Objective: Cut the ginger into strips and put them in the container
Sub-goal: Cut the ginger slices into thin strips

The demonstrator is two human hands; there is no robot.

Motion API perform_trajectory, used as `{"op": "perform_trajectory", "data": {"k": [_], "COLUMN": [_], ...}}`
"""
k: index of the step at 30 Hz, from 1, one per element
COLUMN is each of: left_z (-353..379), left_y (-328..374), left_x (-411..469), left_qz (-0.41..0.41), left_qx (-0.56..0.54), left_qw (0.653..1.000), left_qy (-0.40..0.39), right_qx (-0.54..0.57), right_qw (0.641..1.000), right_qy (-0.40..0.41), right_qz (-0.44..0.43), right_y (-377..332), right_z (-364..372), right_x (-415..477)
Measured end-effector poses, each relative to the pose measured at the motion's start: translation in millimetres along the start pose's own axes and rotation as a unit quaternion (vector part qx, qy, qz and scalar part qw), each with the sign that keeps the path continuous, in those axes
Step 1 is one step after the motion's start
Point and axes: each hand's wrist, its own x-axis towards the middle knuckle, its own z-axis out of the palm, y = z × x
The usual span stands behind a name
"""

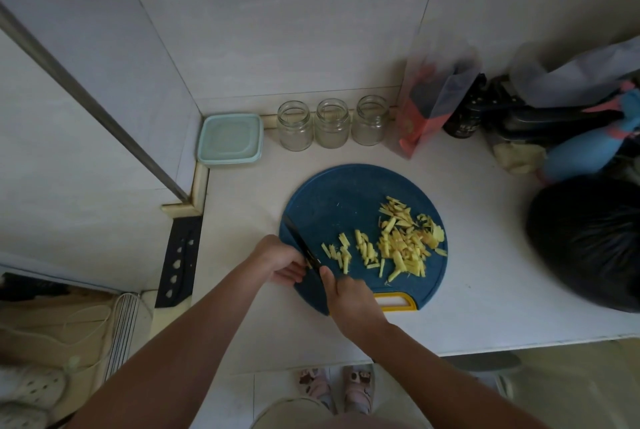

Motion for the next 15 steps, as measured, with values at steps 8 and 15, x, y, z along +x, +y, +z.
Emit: {"op": "perform_trajectory", "data": {"k": [8,15], "left_z": [2.1,0.4], "left_y": [-2.0,1.1], "left_x": [1.9,6.5], "left_qz": [-0.001,-0.001], "left_qx": [-0.016,0.002], "left_qw": [1.000,1.000], "left_qy": [0.004,0.001], "right_qx": [0.028,0.006], "right_qw": [0.999,0.999], "right_qy": [-0.030,-0.011], "right_qz": [0.027,0.052], "right_y": [1.4,-0.6], "right_z": [5.9,16.7], "right_x": [-7.6,7.3]}}
